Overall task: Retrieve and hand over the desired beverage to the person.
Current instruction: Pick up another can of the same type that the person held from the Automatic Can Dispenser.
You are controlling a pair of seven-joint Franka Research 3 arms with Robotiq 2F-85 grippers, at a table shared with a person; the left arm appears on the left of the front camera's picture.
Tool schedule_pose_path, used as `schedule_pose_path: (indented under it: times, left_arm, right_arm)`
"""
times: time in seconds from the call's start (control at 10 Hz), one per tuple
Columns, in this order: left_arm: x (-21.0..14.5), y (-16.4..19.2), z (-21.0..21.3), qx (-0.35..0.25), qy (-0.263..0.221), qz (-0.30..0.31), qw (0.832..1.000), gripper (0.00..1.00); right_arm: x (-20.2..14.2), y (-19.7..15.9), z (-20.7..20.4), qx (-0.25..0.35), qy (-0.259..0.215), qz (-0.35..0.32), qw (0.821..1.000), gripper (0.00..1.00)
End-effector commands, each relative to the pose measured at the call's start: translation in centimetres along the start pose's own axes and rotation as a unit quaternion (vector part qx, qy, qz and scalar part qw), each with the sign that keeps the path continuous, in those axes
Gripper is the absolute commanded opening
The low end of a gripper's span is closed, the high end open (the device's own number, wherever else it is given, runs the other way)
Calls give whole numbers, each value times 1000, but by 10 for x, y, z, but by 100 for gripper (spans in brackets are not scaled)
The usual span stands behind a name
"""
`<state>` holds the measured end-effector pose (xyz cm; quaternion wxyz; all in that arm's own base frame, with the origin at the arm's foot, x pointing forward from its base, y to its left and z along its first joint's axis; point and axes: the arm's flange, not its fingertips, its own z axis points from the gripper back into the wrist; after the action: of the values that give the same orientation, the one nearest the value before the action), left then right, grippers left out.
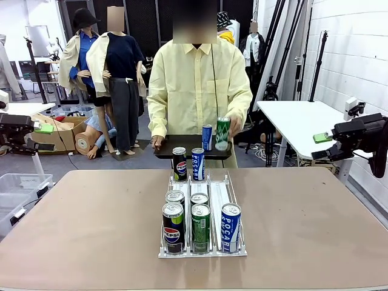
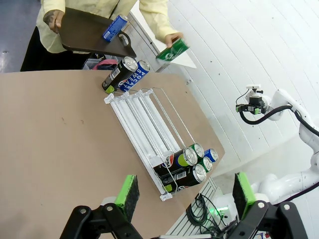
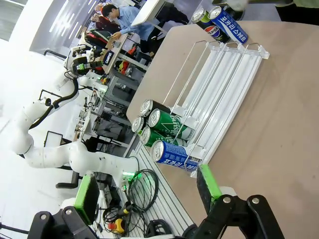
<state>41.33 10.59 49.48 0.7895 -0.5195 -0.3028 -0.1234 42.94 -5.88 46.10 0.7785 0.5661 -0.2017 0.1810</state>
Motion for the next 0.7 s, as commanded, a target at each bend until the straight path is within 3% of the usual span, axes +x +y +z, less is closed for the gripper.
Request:
schedule_pose_path:
  times: [0.0,0.6]
  left_arm:
    - [0,-2,2,-7,-4,0,1000,100]
    - [0,-2,2,-7,-4,0,1000,100]
  right_arm:
    - [0,0,-1,0,2,1,1000,100]
    - [0,0,-1,0,2,1,1000,100]
